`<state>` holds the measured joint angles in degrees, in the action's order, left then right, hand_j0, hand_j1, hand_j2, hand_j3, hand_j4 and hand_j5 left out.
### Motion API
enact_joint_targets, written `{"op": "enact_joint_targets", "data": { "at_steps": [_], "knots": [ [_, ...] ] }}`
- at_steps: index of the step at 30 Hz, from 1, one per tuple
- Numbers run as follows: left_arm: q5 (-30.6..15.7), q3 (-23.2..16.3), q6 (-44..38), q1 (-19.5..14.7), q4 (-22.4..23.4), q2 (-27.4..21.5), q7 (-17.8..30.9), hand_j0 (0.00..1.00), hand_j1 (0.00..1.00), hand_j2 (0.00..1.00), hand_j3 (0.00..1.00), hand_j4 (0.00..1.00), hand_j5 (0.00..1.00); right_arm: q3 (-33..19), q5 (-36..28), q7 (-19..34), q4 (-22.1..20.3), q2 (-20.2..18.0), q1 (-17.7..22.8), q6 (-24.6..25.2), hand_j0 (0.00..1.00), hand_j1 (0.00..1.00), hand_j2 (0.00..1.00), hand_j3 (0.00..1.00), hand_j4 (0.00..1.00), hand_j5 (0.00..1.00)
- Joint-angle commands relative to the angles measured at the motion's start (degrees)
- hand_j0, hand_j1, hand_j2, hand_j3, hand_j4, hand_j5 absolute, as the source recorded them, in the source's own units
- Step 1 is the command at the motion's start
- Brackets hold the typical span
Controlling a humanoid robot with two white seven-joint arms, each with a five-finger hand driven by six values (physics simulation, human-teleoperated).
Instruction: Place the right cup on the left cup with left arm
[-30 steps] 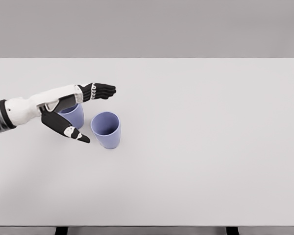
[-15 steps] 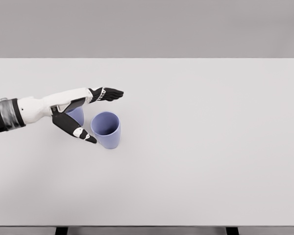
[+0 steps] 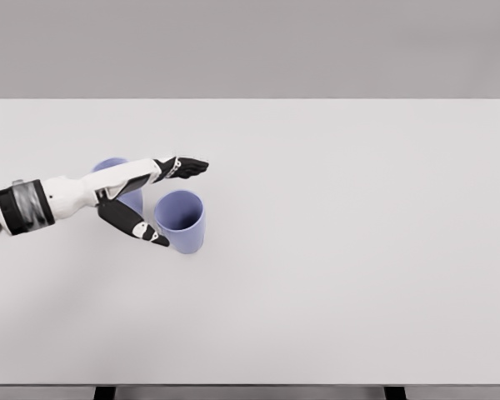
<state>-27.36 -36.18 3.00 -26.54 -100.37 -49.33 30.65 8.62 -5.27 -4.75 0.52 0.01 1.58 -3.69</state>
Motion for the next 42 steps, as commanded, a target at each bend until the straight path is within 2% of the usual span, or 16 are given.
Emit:
{"op": "enact_joint_targets", "data": {
  "at_steps": [1,3,20,42],
  "knots": [
    [-0.3,-0.4,0.0,0.1,0.9,0.2,-0.1,1.0,1.0,1.0,1.0,1.0,1.0,0.0,0.0,0.0,0.0,0.0,0.0,0.0,1.0,1.0,1.0,1.0,1.0,1.0],
    [-0.3,-1.4,0.0,0.0,2.5,1.0,-0.1,1.0,1.0,1.0,1.0,1.0,1.0,0.0,0.0,0.0,0.0,0.0,0.0,0.0,1.0,1.0,1.0,1.0,1.0,1.0],
    [-0.2,-2.5,0.0,0.0,6.9,1.9,-0.1,1.0,1.0,1.0,1.0,1.0,1.0,0.0,0.0,0.0,0.0,0.0,0.1,0.0,1.0,1.0,1.0,1.0,1.0,1.0],
    [0.8,-3.1,0.0,0.0,8.7,4.4,-0.1,1.0,1.0,1.0,1.0,1.0,1.0,0.0,0.0,0.0,0.0,0.0,0.0,0.0,1.0,1.0,1.0,1.0,1.0,1.0]
  ]
}}
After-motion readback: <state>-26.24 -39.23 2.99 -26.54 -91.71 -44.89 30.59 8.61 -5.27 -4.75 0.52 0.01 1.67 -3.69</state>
